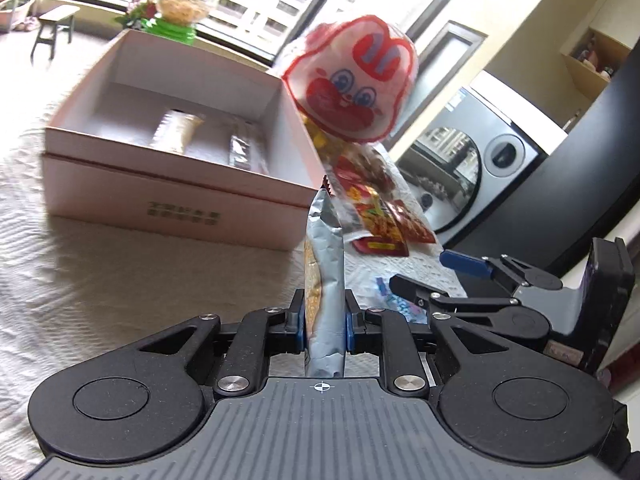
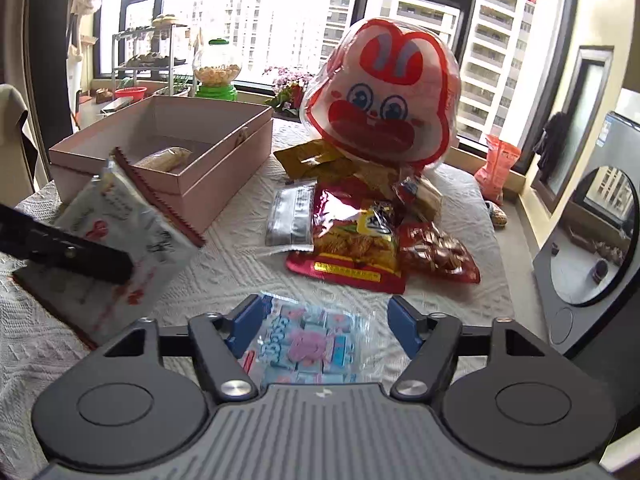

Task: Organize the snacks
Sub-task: 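Lift and carry both held snacks over the pink box, then open both tools to release the snacks into the pink box, then move the left tool toward the blue Peppa candy pack while the right approaches a red snack bag, then grasp the blue Peppa candy pack with the left tool while the right reaches the red snack bag, then lift the Peppa pack with the left tool while the right grasps the red snack bag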

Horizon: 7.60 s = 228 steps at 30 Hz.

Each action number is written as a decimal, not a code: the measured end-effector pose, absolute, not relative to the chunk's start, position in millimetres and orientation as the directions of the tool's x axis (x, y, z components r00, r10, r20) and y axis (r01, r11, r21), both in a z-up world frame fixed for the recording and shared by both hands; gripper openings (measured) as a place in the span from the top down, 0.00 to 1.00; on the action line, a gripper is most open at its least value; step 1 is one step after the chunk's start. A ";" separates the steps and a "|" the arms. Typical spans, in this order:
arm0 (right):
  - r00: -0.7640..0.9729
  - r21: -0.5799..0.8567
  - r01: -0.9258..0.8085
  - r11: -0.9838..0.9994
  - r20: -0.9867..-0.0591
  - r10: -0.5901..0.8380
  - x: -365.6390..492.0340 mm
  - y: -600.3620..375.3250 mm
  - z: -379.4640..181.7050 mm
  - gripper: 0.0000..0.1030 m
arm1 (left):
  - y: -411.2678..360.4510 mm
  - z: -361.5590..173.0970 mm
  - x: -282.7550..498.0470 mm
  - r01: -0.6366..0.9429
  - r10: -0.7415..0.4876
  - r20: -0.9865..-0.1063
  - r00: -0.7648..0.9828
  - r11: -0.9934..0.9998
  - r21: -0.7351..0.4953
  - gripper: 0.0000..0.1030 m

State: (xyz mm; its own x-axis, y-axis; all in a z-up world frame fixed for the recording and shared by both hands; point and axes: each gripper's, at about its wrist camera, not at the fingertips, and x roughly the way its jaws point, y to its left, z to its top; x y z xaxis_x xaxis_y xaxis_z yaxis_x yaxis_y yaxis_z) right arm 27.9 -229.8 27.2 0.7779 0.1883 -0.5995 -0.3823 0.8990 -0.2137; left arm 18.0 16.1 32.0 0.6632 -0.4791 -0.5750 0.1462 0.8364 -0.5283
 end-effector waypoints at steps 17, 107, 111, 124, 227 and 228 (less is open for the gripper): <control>0.642 -0.117 -0.507 0.854 -0.712 0.284 153.5 -182.2 16.5 0.60 | 63.4 24.5 7.6 0.066 -0.455 -0.559 0.693 0.812 -0.579 0.79; 0.728 0.087 -0.137 0.987 -0.667 0.159 179.3 -324.2 24.9 0.32 | 5.8 15.2 38.0 0.165 -0.480 -0.613 0.628 0.852 -0.497 0.75; 0.714 0.072 -0.141 0.987 -0.683 0.152 189.9 -321.7 13.0 0.30 | -4.2 13.6 37.4 0.193 -0.487 -0.633 0.602 0.858 -0.476 0.75; 0.684 0.088 -0.294 0.952 -0.676 0.274 97.5 -316.3 23.6 0.66 | -11.9 10.7 36.9 0.206 -0.505 -0.642 0.577 0.851 -0.484 0.75; 0.722 0.231 -0.338 0.912 -0.558 0.409 -5.7 -309.7 -7.7 0.24 | -94.6 28.9 6.6 0.497 -0.346 -0.787 0.510 0.866 -0.059 0.33; 0.722 0.230 -0.338 0.913 -0.558 0.408 -5.8 -309.8 -7.7 0.24 | -93.5 29.1 7.3 0.497 -0.350 -0.786 0.509 0.865 -0.063 0.34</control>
State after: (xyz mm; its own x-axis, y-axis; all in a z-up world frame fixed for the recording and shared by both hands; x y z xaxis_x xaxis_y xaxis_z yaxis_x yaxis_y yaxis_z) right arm -5.8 -309.8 -7.7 0.7221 0.4083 -0.5585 -0.3378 0.9126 0.2303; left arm 7.3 -93.5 29.1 0.5091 -0.3500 -0.7863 0.4974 0.8652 -0.0631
